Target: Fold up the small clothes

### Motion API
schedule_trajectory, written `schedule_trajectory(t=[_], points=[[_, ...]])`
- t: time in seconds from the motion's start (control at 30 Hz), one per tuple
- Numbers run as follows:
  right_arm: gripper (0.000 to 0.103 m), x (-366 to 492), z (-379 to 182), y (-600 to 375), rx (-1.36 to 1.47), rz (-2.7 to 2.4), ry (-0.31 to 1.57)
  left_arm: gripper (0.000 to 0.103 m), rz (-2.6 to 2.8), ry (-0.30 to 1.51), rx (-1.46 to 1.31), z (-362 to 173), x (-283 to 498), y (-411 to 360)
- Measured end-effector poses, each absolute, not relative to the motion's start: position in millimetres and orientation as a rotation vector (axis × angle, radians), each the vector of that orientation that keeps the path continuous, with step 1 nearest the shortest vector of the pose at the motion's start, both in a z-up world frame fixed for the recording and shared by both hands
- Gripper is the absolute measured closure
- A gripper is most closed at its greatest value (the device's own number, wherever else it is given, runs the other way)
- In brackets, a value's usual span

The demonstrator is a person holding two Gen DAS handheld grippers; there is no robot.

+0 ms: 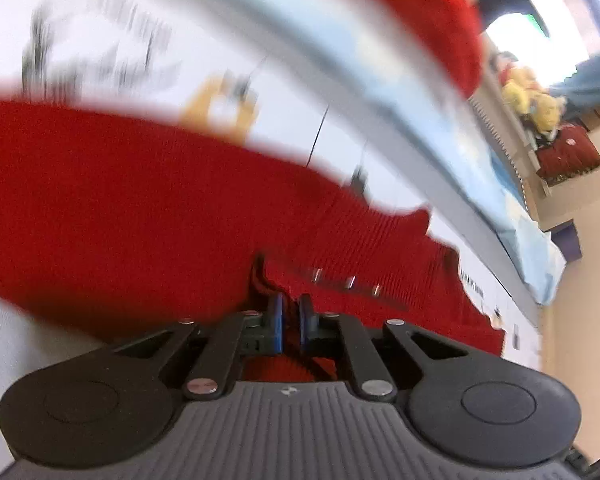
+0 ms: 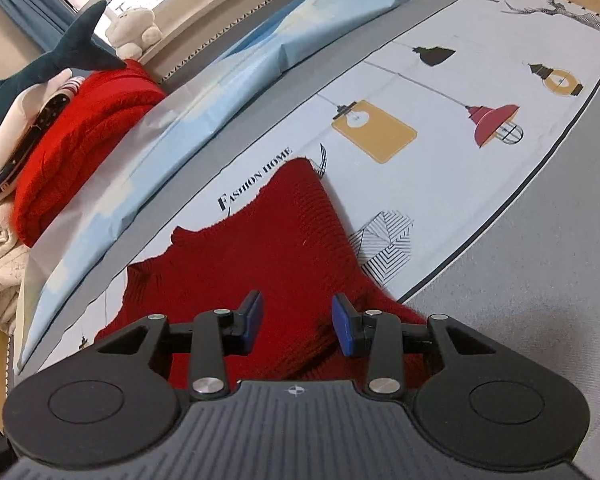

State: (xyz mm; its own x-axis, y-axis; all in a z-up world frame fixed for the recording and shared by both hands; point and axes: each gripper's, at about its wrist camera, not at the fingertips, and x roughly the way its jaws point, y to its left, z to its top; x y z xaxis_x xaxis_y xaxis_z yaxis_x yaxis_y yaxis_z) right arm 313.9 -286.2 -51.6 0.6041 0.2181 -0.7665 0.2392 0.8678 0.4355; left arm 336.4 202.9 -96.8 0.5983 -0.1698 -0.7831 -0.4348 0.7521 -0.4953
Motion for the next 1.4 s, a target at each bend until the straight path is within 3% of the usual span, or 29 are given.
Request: schedule_trajectory(t=[0.43, 0.7, 0.77, 0.83, 0.9, 1.1, 1.17, 1.27, 1.4], points=[[0.065, 325, -89, -294, 0.631, -0.150, 1.053, 0.093, 0.187, 0.872, -0.494, -68, 325, 184], [0.067, 326, -60, -267, 0.562, 0.023, 0.880, 0.093, 0.199, 1.078, -0.440, -116, 338, 177], [0.066, 334, -76, -271, 0.583, -0.038, 0.940, 0.088, 0.212, 1.057, -0.486, -105, 334, 183], [0.065, 338, -96, -279, 0.630, -0.135, 1.027, 0.062, 0.212, 1.016, -0.512, -92, 330, 189], [0.067, 342, -108, -280, 0.622, -0.186, 1.095, 0.045, 0.234, 0.984, -0.518, -82, 325, 195], [0.064, 341, -90, -258, 0.466, -0.199, 1.047, 0.045, 0.305, 0.959, -0.469, -67, 319, 211], [0.055, 340, -74, -247, 0.413, -0.134, 0.992, 0.045, 0.339, 0.952, -0.466, -65, 313, 220], [0.051, 343, -69, -238, 0.353, -0.051, 0.958, 0.044, 0.387, 0.942, -0.495, -63, 307, 237], [0.049, 352, -99, -255, 0.393, -0.115, 1.080, 0.042, 0.495, 0.944, -0.548, -64, 298, 265]])
